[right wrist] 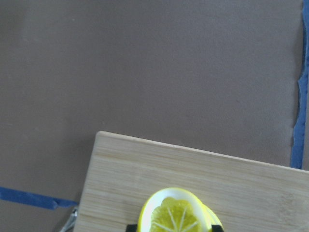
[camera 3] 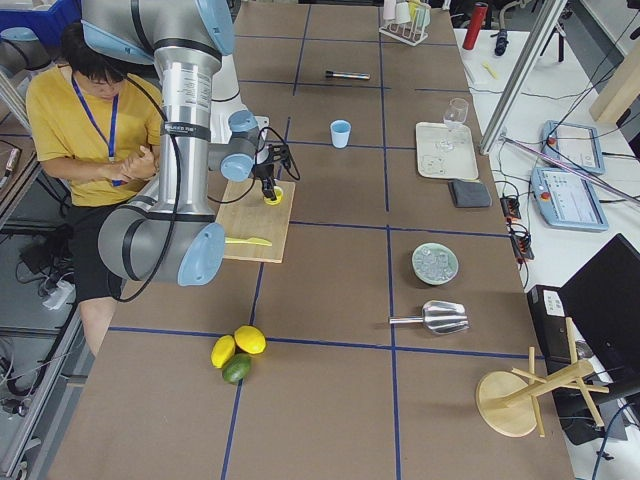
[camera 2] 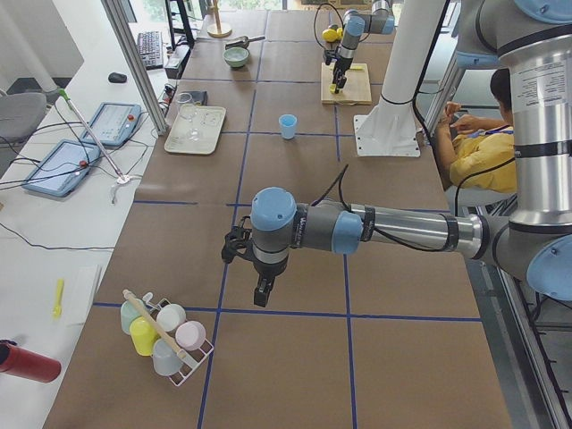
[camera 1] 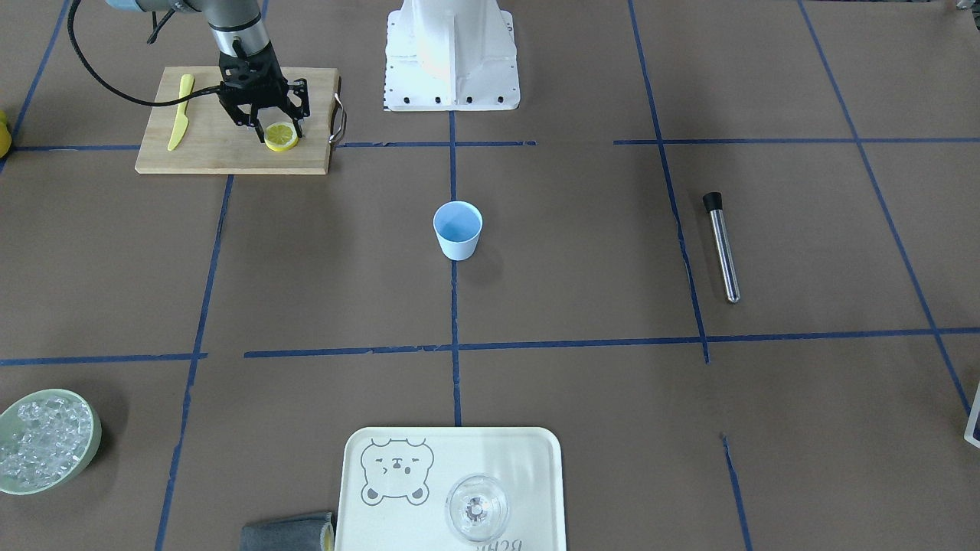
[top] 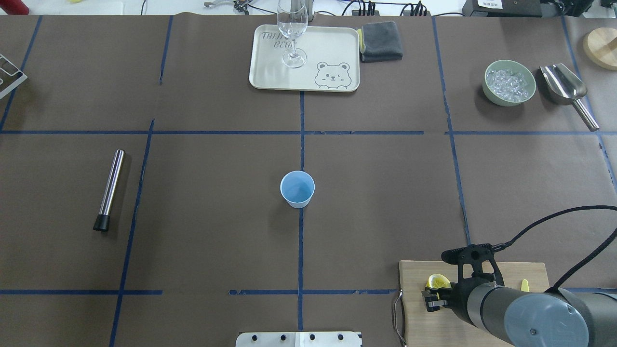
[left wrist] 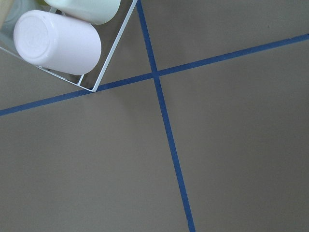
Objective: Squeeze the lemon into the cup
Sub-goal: 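Close the right gripper on the yellow lemon slice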
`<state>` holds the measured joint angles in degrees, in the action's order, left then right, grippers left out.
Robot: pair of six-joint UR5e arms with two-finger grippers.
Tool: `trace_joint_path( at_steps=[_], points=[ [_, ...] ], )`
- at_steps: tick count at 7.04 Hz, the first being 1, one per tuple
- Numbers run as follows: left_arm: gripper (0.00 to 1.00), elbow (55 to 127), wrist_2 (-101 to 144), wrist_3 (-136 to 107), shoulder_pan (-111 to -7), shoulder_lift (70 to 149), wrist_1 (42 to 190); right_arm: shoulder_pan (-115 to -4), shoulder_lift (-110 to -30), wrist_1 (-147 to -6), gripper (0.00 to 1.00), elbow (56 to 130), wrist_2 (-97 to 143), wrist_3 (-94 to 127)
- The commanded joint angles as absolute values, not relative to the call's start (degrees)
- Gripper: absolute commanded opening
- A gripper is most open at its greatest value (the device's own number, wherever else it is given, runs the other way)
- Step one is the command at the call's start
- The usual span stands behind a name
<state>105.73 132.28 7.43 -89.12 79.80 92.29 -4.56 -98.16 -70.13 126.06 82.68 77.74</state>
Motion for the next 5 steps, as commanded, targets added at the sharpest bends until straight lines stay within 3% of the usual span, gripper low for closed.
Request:
trace_joint_path(
  at_steps=[1,3,4,5],
  points=[
    [1.00,105.7,132.3,7.4,-89.1,79.8,92.3,-5.3,-98.5,-70.8,0.27,130.4,83.0,77.7],
    [1.00,105.6,132.3,7.4,-89.1,79.8,92.3,-7.3,-96.4,-80.0,0.28,137.0,85.8,77.7],
    [1.00,105.6,132.3,7.4,-89.1,79.8,92.3,-9.9,-91.9,-84.6,0.28,137.4,88.3,77.7],
    [1.00,105.6,132.2,7.4,-89.1,79.8,92.2,-11.2,-81.9,-94.4,0.28,136.8,90.6,77.7]
  ],
)
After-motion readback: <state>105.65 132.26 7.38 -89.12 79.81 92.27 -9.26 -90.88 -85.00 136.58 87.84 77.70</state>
